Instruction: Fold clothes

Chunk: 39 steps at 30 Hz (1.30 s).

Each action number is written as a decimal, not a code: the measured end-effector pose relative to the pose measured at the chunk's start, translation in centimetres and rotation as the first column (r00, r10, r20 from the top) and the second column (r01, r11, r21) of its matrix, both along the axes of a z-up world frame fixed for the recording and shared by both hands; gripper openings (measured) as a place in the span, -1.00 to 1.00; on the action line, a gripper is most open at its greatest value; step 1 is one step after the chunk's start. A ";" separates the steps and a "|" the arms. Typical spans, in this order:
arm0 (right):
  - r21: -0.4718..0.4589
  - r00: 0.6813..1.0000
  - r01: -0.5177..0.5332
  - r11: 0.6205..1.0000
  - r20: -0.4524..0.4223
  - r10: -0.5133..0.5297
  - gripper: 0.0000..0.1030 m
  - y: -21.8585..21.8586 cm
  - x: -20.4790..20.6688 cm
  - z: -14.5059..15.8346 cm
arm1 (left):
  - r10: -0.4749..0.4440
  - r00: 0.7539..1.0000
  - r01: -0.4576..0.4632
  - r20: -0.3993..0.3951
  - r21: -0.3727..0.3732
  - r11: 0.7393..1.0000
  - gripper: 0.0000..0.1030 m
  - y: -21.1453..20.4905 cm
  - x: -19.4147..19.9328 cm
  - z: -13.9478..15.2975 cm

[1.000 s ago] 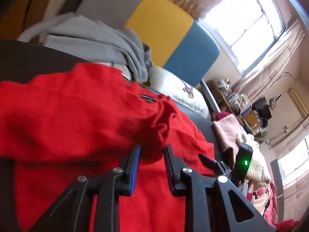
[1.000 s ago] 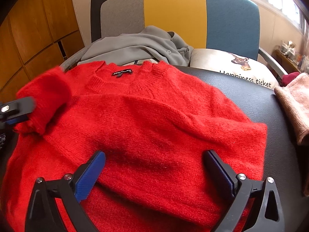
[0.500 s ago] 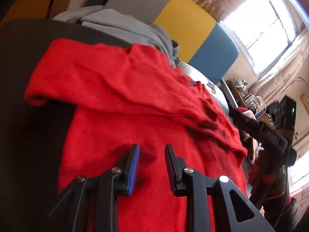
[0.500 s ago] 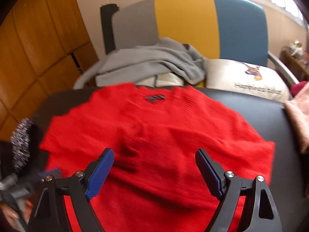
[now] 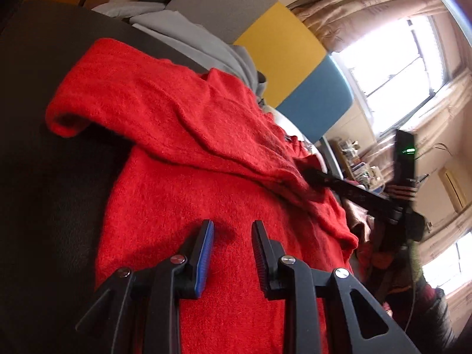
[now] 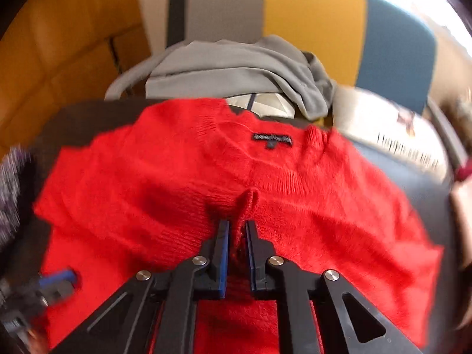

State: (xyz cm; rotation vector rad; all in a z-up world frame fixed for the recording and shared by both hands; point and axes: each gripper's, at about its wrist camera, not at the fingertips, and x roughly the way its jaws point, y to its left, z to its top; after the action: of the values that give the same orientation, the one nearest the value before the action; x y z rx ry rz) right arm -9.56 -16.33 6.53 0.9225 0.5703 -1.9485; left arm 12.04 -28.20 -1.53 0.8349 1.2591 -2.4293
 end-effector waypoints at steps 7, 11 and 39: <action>-0.048 0.993 -0.030 0.998 -0.112 0.024 -0.79 -0.7 0.2 6.6 | 0.055 0.998 -0.055 0.003 -0.051 0.997 -0.44 -2.3 -0.5 2.2; -0.100 0.987 0.024 0.995 -0.159 -0.039 -0.79 0.9 -1.4 10.6 | 0.073 0.995 -0.067 0.066 -0.082 0.994 -0.43 -3.5 -0.9 1.8; -0.077 0.874 0.407 0.910 0.323 -0.363 -0.78 16.5 -12.1 -0.9 | 0.041 0.996 -0.032 0.082 -0.108 0.994 -0.43 -4.7 -3.4 4.3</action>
State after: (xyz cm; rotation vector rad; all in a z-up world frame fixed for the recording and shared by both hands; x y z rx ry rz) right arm -21.68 0.13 5.61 1.2879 0.0637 -2.1051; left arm 8.63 -32.88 2.79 0.8669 1.0952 -2.3822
